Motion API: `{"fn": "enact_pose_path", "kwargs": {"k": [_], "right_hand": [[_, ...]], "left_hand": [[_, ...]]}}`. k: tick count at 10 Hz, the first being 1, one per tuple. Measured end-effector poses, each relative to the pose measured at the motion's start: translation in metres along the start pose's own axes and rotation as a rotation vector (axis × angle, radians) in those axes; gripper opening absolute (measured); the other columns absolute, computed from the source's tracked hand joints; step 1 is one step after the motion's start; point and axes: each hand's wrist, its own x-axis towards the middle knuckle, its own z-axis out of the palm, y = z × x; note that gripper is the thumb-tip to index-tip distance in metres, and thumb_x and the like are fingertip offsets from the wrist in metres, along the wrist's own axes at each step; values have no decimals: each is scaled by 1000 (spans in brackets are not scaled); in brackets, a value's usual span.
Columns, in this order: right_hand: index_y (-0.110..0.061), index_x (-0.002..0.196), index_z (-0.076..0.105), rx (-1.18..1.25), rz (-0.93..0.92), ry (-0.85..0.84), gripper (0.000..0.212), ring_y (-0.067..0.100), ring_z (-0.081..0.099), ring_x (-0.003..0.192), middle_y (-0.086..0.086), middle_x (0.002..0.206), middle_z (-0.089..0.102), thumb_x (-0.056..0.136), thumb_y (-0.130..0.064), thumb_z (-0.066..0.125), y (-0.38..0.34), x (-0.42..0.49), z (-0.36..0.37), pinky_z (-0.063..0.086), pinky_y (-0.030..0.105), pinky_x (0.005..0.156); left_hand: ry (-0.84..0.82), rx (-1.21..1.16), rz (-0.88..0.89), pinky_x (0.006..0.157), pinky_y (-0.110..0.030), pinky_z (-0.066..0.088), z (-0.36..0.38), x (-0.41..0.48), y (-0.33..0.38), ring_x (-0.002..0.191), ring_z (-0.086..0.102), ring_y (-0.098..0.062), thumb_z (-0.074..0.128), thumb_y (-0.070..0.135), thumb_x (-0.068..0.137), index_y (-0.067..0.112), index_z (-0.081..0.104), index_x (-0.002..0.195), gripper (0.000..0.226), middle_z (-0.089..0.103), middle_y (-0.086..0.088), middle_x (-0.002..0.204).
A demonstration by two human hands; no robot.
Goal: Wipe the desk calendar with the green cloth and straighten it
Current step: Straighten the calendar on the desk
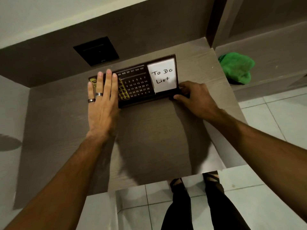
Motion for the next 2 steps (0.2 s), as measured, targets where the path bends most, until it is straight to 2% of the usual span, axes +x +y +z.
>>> {"fn": "enact_pose_path", "kwargs": {"k": [1, 2], "right_hand": [[-17, 134, 53, 44, -6, -18, 57, 7, 61, 102, 5, 120, 69, 85, -38, 72, 1, -16, -15, 39, 8, 81], [-12, 130, 60, 98, -25, 56, 50, 6, 63, 94, 5, 109, 72, 86, -32, 72, -15, -40, -54, 51, 13, 81]], "left_hand": [[35, -56, -8, 122, -51, -3, -4, -8, -1, 152, -7, -27, 91, 22, 64, 10, -3, 156, 132, 2, -15, 166], [82, -132, -47, 122, -55, 4, -16, -17, 1, 153, 1, -30, 88, 36, 67, 11, 0, 156, 128, 9, -14, 166]]}}
